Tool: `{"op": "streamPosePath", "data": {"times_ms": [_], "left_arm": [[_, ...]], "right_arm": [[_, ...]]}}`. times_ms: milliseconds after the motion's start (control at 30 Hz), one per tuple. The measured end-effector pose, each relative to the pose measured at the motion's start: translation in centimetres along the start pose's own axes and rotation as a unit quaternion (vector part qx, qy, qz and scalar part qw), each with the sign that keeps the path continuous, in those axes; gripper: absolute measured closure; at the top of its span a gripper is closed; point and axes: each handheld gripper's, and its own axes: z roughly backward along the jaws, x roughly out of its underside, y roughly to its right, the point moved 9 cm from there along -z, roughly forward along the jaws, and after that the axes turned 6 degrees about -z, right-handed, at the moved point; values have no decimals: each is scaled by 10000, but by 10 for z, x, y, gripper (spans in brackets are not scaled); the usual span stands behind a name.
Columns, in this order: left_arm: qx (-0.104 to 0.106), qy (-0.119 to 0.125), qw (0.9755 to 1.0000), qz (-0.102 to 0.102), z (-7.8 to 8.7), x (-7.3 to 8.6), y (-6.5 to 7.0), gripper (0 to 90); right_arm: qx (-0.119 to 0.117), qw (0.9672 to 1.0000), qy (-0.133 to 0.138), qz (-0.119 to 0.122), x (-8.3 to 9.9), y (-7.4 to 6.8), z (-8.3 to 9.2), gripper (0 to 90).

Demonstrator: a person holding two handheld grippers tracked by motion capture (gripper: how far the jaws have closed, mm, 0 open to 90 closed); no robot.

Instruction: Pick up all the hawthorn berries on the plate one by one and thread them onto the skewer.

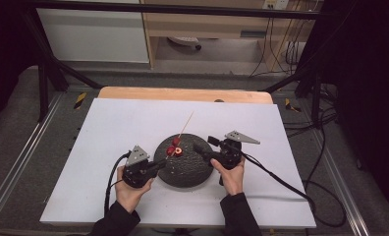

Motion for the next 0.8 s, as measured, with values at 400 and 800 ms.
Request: {"op": "streamPosePath", "data": {"times_ms": [400, 800], "left_arm": [[9, -243, 9994, -244, 26, 25, -15, 883], [-57, -530, 9983, -237, 50, 58, -35, 883]], "right_arm": [[226, 9925, -1060, 568, 18, 10, 5, 57], [366, 9755, -1939, 973, 28, 4, -4, 37]]}}
